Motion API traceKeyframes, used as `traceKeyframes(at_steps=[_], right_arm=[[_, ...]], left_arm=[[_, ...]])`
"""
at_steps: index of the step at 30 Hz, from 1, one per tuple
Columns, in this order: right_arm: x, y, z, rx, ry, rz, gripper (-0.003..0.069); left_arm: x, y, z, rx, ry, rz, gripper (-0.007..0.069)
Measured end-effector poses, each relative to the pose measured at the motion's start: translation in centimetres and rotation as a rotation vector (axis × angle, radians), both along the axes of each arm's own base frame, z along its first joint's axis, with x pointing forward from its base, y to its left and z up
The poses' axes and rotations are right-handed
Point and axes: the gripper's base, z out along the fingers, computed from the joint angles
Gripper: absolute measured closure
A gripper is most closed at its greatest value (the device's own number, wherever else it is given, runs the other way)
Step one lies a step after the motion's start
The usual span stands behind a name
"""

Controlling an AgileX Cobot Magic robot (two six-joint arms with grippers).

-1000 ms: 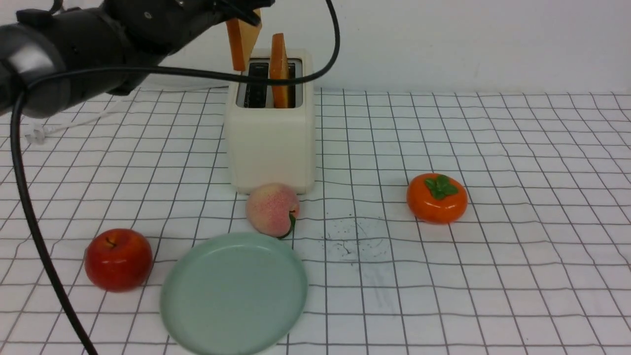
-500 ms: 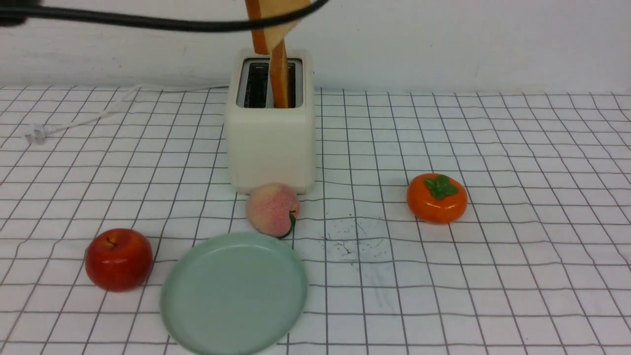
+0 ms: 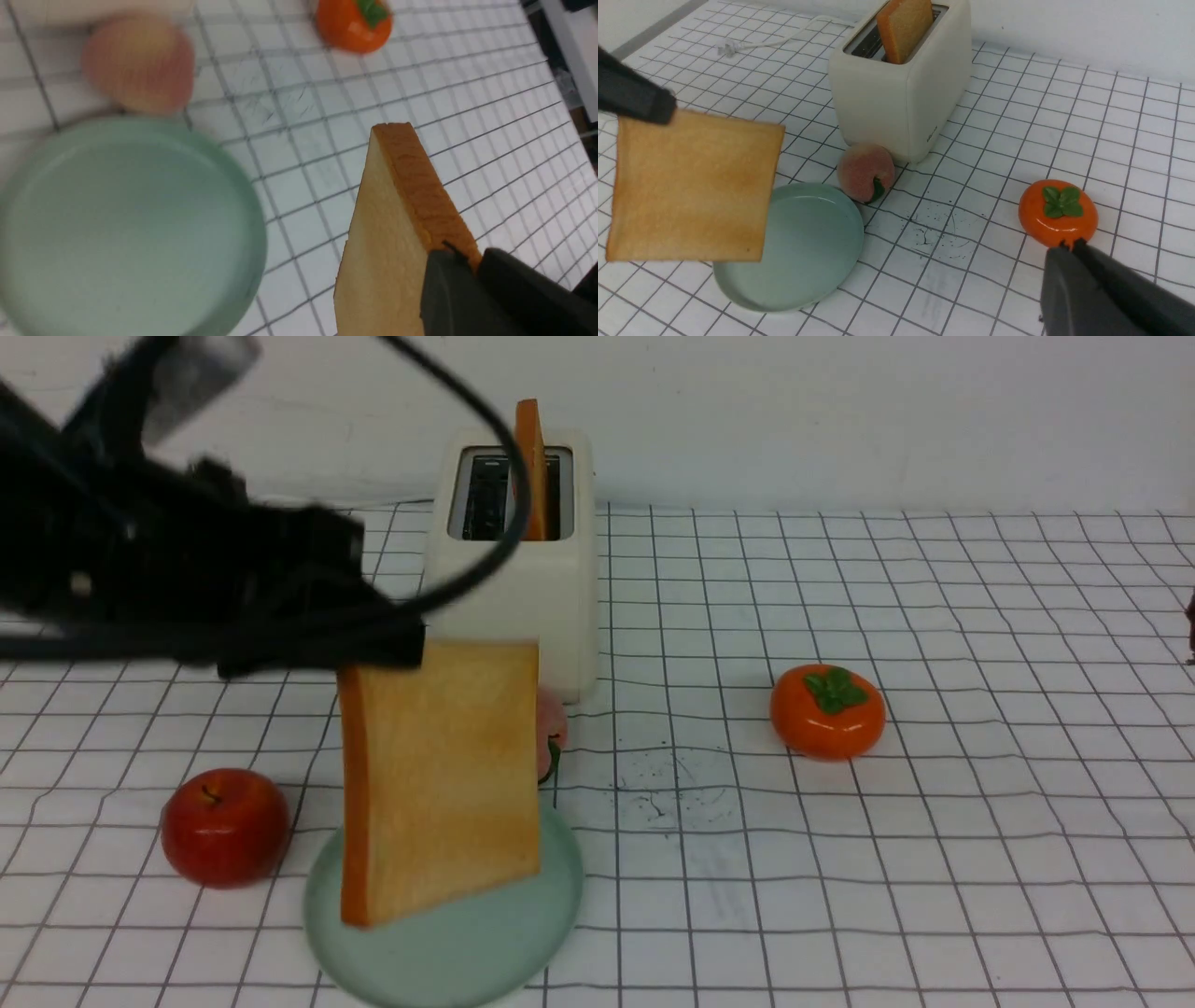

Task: Take toasted bread from bread machine on white checkered table place on plate.
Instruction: 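Place the slice of bread on the plate with the left gripper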

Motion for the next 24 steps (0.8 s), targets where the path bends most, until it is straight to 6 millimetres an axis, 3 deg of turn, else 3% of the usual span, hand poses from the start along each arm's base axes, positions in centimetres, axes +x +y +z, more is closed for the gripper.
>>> traceKeyframes(at_steps=[1, 2, 5, 15, 20, 24], right_arm=[[0.0, 0.0, 0.0, -0.004, 0.001, 0.004, 0.0674], [0.0, 0.0, 0.0, -0.004, 0.001, 0.004, 0.0674], [-0.1, 0.0, -0.3, -0.013, 0.029, 0.010, 0.0673], [-0.4, 0.2, -0.4, 0.007, 0.064, 0.027, 0.0668], [-0.4, 0.3, -0.5, 0.008, 0.078, 0.032, 0.0662], [-0.7, 0.2, -1.0, -0.018, 0.132, 0.044, 0.0661]], left_arm=[[-0.1, 0.1, -1.2, -0.002, 0.020, 0.017, 0.0582], [0.0, 0.1, -1.2, -0.001, 0.013, 0.021, 0.0582], [0.4, 0.5, -4.8, -0.005, 0.030, 0.109, 0.0582], [3.7, 0.4, -9.9, 0.000, 0.127, 0.193, 0.0582], [4.5, 0.3, -11.3, -0.005, 0.175, 0.213, 0.0572], [4.7, 0.3, -11.6, -0.005, 0.180, 0.223, 0.0494]])
